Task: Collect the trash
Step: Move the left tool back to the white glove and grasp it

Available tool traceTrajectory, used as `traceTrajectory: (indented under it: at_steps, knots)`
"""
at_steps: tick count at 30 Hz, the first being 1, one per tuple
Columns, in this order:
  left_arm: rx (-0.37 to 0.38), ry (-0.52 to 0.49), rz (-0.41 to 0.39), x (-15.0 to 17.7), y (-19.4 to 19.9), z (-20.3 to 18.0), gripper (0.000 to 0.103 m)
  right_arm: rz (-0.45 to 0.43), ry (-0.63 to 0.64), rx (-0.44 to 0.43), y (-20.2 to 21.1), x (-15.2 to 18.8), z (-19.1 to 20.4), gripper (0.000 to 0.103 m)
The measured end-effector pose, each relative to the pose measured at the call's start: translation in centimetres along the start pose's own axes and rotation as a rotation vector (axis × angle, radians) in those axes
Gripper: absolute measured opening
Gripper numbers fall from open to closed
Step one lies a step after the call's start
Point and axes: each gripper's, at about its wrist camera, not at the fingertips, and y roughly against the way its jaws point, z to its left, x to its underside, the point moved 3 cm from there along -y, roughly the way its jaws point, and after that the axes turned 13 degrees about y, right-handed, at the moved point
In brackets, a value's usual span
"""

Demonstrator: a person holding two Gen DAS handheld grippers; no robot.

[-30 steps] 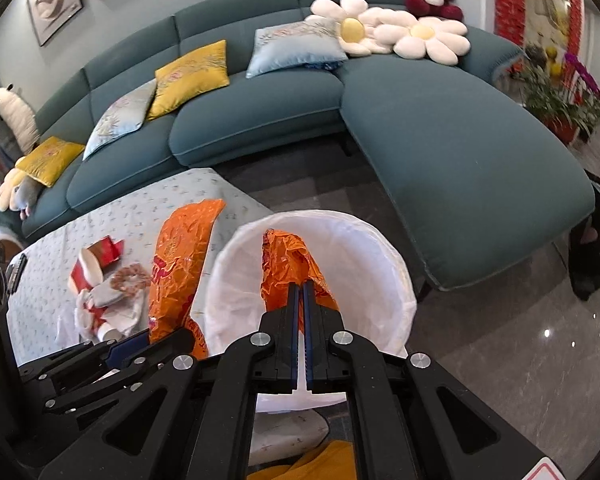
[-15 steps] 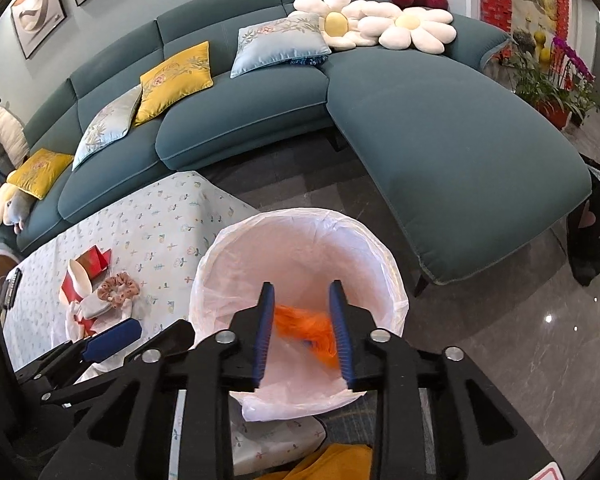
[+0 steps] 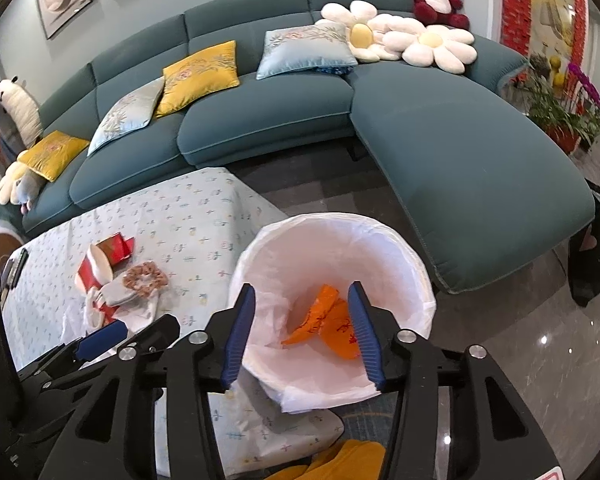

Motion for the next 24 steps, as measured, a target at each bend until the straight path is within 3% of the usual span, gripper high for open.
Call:
traceTrajectory:
  at_steps: [3, 24]
  knots:
    - [-0.021, 0.038, -0.023, -0.2, 0.8, 1.8, 0.076, -0.002, 0.018, -0.009, 0.3, -0.1, 1.3, 0.051]
    - [-0.127, 0.222, -0.078, 0.0, 4.1, 13.5, 0.078, 0.012, 0.153, -0.060, 1.2, 0.8, 9.9, 0.061]
